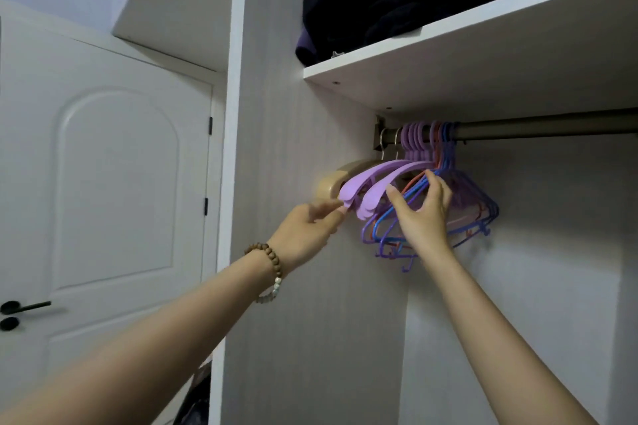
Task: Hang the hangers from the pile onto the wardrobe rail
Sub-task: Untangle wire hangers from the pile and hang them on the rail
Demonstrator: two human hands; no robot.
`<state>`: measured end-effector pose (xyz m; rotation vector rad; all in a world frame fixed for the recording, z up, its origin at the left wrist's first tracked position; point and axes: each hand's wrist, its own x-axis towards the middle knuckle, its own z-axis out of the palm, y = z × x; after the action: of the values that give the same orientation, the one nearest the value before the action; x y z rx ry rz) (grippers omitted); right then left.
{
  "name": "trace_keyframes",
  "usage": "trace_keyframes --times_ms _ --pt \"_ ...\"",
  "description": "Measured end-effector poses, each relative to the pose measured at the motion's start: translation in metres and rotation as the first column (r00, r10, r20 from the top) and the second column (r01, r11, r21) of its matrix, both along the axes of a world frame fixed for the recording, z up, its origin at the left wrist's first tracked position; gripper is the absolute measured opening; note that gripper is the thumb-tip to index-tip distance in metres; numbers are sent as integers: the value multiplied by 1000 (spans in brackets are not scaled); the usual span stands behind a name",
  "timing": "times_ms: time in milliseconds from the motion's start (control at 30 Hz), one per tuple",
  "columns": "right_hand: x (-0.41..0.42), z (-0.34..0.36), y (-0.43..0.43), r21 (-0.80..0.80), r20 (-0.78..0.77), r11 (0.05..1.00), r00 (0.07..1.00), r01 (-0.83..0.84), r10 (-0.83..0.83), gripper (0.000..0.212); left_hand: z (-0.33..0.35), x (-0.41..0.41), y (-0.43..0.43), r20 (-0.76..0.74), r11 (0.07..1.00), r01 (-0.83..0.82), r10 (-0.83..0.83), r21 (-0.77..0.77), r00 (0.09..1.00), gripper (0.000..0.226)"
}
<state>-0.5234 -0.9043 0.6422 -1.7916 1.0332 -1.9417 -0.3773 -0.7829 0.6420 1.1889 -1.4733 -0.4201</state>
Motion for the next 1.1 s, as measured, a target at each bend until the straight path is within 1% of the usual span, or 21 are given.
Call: trace_keyframes --times_ms 133,233,300,367,433,533,600,700,767,867,967,1100 --pt "47 3 45 -117 -84 991 995 -63 53 73 -1 48 47 113 984 -142 154 -111 982 44" --pt "100 4 88 -232 -146 964 985 -128 96 68 -7 99 91 112 948 -268 289 -171 951 51" --pt "141 0 122 -253 -223 943 962 -215 159 68 -16 138 127 110 919 -352 375 -179 921 56" --pt "187 -9 157 -212 -307 918 914 -336 264 67 -29 181 169 135 869 -458 485 -186 864 59" --pt "238 -22 193 -181 -381 882 857 -436 346 67 -46 225 216 171 806 -566 590 -173 789 61" --pt "318 -54 250 -133 -457 829 776 -543 435 68 -81 290 294 271 687 -718 717 -115 643 67" --pt "370 -82 291 -55 -503 785 696 -617 512 69 -112 333 348 356 579 -813 774 -60 524 75" --pt "442 -131 355 62 -583 706 549 -706 599 71 -169 390 432 488 369 -929 804 38 340 90" --pt "485 -166 399 151 -624 645 434 -749 650 72 -209 419 488 537 233 -966 804 111 255 95" --pt "539 -222 462 268 -669 543 252 -796 699 73 -267 447 565 570 62 -976 803 207 172 100" --pt "582 -283 520 357 -692 438 81 -825 718 74 -328 462 629 610 -88 -949 783 301 121 99" --pt "623 -370 585 481 -687 329 -116 -812 717 75 -417 466 691 637 -246 -871 765 425 95 83"
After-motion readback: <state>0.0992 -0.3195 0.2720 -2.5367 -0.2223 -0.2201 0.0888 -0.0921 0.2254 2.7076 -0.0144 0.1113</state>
